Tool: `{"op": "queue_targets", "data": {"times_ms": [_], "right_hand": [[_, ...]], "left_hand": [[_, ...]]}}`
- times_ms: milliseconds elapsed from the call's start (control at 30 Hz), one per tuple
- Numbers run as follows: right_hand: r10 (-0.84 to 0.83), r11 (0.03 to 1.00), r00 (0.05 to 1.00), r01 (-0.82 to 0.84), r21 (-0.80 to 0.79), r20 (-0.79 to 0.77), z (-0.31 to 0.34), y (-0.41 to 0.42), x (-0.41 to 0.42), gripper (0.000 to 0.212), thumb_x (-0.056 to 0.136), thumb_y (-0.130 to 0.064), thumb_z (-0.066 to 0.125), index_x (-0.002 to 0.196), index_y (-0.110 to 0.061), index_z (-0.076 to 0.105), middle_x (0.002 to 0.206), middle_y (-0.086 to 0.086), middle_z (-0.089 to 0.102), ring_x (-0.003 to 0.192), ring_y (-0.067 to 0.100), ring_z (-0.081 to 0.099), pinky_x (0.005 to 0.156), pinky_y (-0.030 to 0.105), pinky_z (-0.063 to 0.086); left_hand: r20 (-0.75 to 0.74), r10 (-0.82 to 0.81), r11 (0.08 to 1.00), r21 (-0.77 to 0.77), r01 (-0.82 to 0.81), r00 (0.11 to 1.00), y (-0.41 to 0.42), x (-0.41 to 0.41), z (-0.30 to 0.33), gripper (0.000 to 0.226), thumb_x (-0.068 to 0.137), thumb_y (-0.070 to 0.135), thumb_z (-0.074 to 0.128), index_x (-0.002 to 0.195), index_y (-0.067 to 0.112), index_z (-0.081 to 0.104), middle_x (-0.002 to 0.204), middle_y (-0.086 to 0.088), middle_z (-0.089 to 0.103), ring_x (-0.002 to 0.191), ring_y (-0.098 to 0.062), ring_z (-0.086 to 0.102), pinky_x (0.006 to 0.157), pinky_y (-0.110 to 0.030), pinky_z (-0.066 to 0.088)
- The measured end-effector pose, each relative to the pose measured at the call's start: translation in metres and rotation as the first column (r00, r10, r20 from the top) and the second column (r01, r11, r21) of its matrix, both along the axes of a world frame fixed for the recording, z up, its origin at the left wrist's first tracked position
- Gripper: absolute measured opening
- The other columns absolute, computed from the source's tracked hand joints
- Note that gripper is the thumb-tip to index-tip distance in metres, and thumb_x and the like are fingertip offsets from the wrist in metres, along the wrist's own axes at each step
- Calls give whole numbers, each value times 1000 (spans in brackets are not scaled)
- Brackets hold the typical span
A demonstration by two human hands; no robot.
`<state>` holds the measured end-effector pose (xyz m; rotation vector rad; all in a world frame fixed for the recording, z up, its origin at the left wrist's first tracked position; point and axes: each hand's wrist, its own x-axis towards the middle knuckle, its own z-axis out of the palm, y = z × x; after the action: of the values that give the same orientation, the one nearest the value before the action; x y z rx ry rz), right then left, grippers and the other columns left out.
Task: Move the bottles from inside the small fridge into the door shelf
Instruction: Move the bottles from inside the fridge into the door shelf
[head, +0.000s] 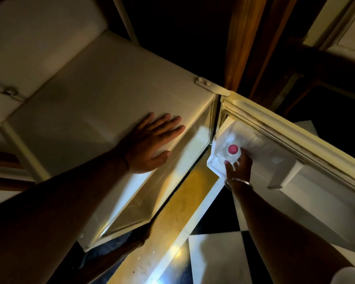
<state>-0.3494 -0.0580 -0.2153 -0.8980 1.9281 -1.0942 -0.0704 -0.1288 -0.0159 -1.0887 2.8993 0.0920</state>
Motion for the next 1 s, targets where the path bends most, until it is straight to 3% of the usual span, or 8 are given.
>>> {"op": "queue_targets", "data": {"times_ms": [200, 433, 533, 633, 700, 767, 867, 1000], "right_hand": [[64, 998, 998, -64, -6, 15, 5, 1, 0, 73, 71, -27, 66, 134, -2, 40, 134, 23, 43, 112, 20, 49, 86, 27, 45], [-47, 999, 991, 47, 8, 122, 4, 13, 1, 84, 75, -16, 77, 142, -11, 27, 143, 18, 35, 121, 34, 50, 92, 38, 50], [-103, 991, 989, 92, -99, -108, 3, 42, 13, 84, 81, -28, 72, 146, -13, 21, 144, 20, 31, 127, 34, 43, 102, 48, 45], [143, 965, 928, -208, -160, -344, 1, 74, 49, 70, 82, -26, 66, 139, -2, 34, 141, 22, 42, 131, 30, 40, 108, 39, 36], [480, 841, 798, -537, -69, -365, -9, 77, 79, 63, 80, -31, 61, 135, -7, 42, 135, 19, 51, 128, 31, 47, 104, 38, 39], [722, 659, 583, -744, 112, -373, -20, 62, 109, 66, 76, -37, 64, 134, -13, 45, 139, 16, 50, 129, 33, 47, 103, 41, 42], [854, 486, 360, -809, 330, -375, -30, 29, 153, 72, 78, -33, 67, 140, -19, 34, 151, 15, 31, 136, 34, 34, 108, 42, 35], [880, 398, 200, -805, 440, -430, -43, -1, 181, 74, 81, -32, 65, 142, -18, 26, 153, 16, 25, 135, 39, 32, 110, 47, 31]], "left_hand": [[10, 2, 1000, 8, -2, 1000, 0, 1, 0, 72, 94, 50, 34, 160, 25, 22, 169, -2, 17, 156, -24, 13, 125, -52, 12], [10, 8, 1000, 6, -8, 1000, 0, 0, 0, 72, 94, 50, 34, 160, 24, 22, 169, -2, 18, 156, -24, 14, 124, -55, 15], [-4, 6, 1000, 13, -6, 1000, 0, -3, 2, 71, 94, 50, 34, 160, 25, 23, 169, -2, 19, 156, -25, 15, 124, -55, 15], [-6, 9, 1000, 17, -9, 1000, 1, -3, 3, 71, 94, 50, 34, 160, 24, 25, 168, -2, 20, 156, -24, 15, 124, -55, 15], [-10, 20, 999, 25, -20, 1000, 1, -2, 1, 72, 93, 49, 37, 159, 24, 26, 168, -1, 20, 156, -23, 15, 124, -54, 14], [-26, 25, 999, 32, -25, 999, 1, -2, 1, 73, 92, 49, 39, 159, 25, 26, 168, -1, 21, 156, -22, 16, 124, -53, 13], [-42, 38, 998, 54, -36, 998, 1, -1, 1, 72, 92, 49, 40, 159, 26, 25, 169, -1, 20, 156, -22, 14, 124, -53, 12], [-43, 50, 997, 57, -48, 998, 0, -1, 1, 73, 92, 49, 40, 159, 24, 26, 169, -2, 20, 157, -22, 13, 124, -54, 12]]}}
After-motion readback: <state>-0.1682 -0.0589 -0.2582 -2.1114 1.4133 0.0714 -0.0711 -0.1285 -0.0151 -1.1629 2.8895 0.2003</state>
